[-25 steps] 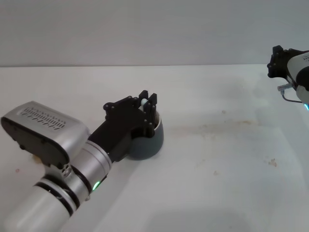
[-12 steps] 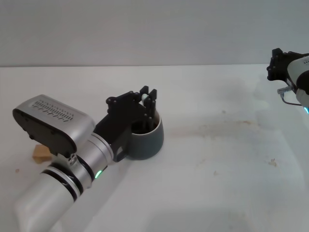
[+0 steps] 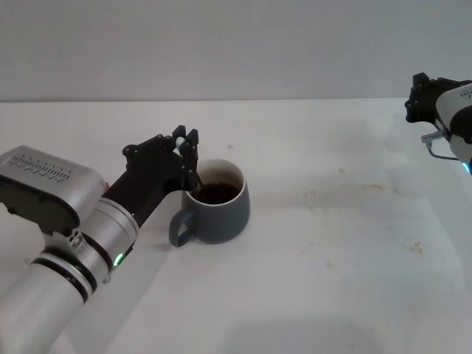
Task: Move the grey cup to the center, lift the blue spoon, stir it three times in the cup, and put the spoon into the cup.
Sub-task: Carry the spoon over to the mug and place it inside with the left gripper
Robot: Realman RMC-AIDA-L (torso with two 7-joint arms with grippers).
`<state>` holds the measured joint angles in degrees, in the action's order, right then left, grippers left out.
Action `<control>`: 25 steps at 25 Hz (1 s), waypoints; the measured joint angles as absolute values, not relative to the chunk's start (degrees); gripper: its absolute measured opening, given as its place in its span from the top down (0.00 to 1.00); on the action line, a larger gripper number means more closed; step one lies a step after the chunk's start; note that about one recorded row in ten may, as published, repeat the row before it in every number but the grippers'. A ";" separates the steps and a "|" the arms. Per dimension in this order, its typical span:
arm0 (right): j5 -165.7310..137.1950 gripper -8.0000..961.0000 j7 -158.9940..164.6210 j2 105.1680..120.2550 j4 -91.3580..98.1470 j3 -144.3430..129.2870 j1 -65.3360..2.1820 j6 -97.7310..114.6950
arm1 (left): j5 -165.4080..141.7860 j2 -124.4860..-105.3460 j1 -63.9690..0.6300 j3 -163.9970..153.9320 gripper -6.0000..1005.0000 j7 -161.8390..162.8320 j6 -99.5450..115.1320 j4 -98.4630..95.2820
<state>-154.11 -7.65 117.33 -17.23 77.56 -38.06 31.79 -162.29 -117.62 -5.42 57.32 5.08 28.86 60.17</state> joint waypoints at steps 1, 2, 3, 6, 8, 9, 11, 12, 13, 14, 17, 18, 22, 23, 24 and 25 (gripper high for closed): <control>-154.11 0.98 -7.65 117.33 -17.23 77.55 -38.17 31.62 | -162.40 -117.59 -4.68 57.23 0.78 5.08 28.74 60.80; -154.11 0.98 -7.65 117.30 -17.23 77.54 -38.29 31.42 | -162.50 -117.55 -3.90 57.11 0.78 5.09 28.61 61.57; -154.11 0.98 -7.65 117.30 -17.23 77.54 -38.29 31.42 | -162.61 -117.49 -3.05 56.95 0.78 5.09 28.42 62.35; -154.11 0.98 -7.65 117.26 -17.23 77.52 -38.42 31.37 | -162.72 -117.34 -0.70 56.22 0.78 5.09 27.82 64.53; -154.10 0.98 -7.65 117.25 -17.22 77.51 -38.51 31.37 | -162.74 -117.06 0.74 55.53 0.78 5.09 27.32 66.18; -154.10 0.98 -7.65 117.24 -17.23 77.52 -38.68 31.37 | -162.75 -116.92 1.25 55.06 0.77 5.09 27.20 66.94; -154.10 0.98 -7.65 117.24 -17.22 77.51 -38.75 31.37 | -162.77 -116.65 2.17 53.62 0.77 5.09 27.04 68.75; -154.10 0.98 -7.65 117.24 -17.22 77.52 -38.92 31.37 | -162.78 -116.63 2.30 52.90 0.77 5.06 26.99 69.36; -154.10 0.98 -7.65 117.24 -17.22 77.52 -38.92 31.37 | -162.78 -116.63 2.30 52.90 0.77 5.06 26.99 69.36; -154.10 0.98 -7.65 117.24 -17.23 77.52 -38.96 31.37 | -162.78 -116.66 2.21 52.57 0.77 5.03 26.96 69.58; -154.08 0.98 -7.65 117.28 -17.22 77.52 -38.97 31.38 | -162.78 -116.99 1.26 51.58 0.77 4.89 26.89 69.58; -154.08 0.98 -7.65 117.28 -17.22 77.52 -38.97 31.38 | -162.78 -117.12 0.95 51.47 0.77 4.79 26.89 69.33; -154.06 0.98 -7.65 117.31 -17.22 77.51 -38.89 31.43 | -162.60 -117.80 -3.13 51.34 0.77 5.05 27.88 65.15; -154.12 0.98 -7.65 117.32 -17.37 77.47 -38.70 31.43 | -162.30 -117.93 -5.27 51.58 0.77 5.70 28.94 62.62; -154.12 0.98 -7.65 117.32 -17.37 77.47 -38.70 31.43 | -162.30 -117.93 -5.27 51.58 0.77 5.70 28.94 62.62; -154.31 0.98 -7.65 117.35 -17.54 77.44 -38.60 31.42 | -162.26 -118.03 -6.65 51.69 0.77 6.36 29.72 60.98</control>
